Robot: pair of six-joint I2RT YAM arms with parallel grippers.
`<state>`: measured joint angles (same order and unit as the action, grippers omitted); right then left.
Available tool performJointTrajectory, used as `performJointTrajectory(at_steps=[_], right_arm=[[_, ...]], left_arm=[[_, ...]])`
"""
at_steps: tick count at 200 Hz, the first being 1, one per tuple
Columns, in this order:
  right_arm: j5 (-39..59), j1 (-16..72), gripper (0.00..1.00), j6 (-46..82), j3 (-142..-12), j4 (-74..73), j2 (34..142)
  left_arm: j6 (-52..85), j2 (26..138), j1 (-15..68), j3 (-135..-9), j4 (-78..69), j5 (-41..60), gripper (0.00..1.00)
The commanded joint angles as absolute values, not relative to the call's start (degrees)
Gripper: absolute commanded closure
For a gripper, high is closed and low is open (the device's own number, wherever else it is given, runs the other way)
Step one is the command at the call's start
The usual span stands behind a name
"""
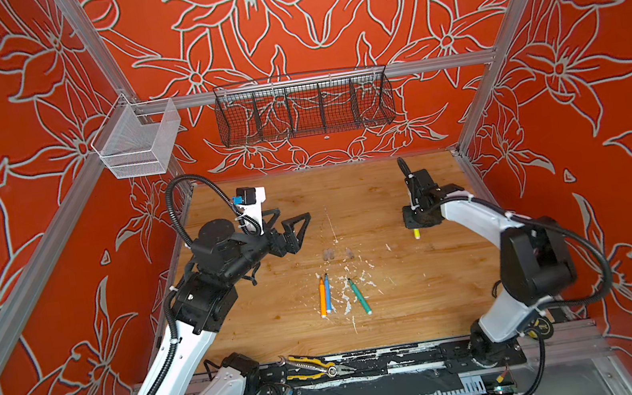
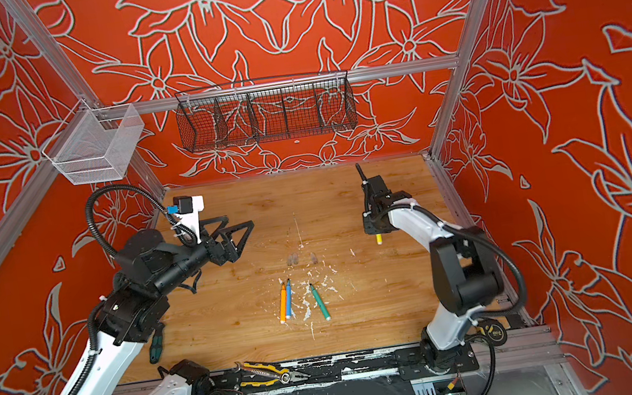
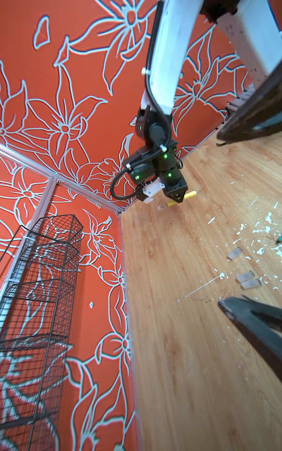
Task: Insert the pens into the pen caps
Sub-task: 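Lower the yellow marker onto the table and open the right gripper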
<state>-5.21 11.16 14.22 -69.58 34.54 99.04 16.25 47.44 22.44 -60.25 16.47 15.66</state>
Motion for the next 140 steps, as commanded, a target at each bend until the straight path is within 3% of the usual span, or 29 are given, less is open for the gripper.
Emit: performJointTrajectory(at_steps=[1, 46, 100, 140], right_arm=[[-5.92, 9.12, 1.0, 9.04, -73.52, 38.26, 105.02], [-7.3, 7.4, 1.0, 4.26, -78.11, 42.68, 111.4], [-5.81, 7.02, 0.61, 3.35, -79.63, 43.72, 112.55], [-4.36, 7.12, 0.51, 3.38, -81.78, 45.4, 110.11]], left_arm=[[12.95, 45.01, 22.13, -59.83, 21.06, 12.73, 0.03], [12.9, 39.86, 22.14, -55.9, 21.63, 9.7, 0.03], [14.27, 38.72, 22.15, -52.89, 19.13, 7.61, 0.03], [14.22, 40.51, 22.15, -53.27, 18.51, 8.21, 0.03]])
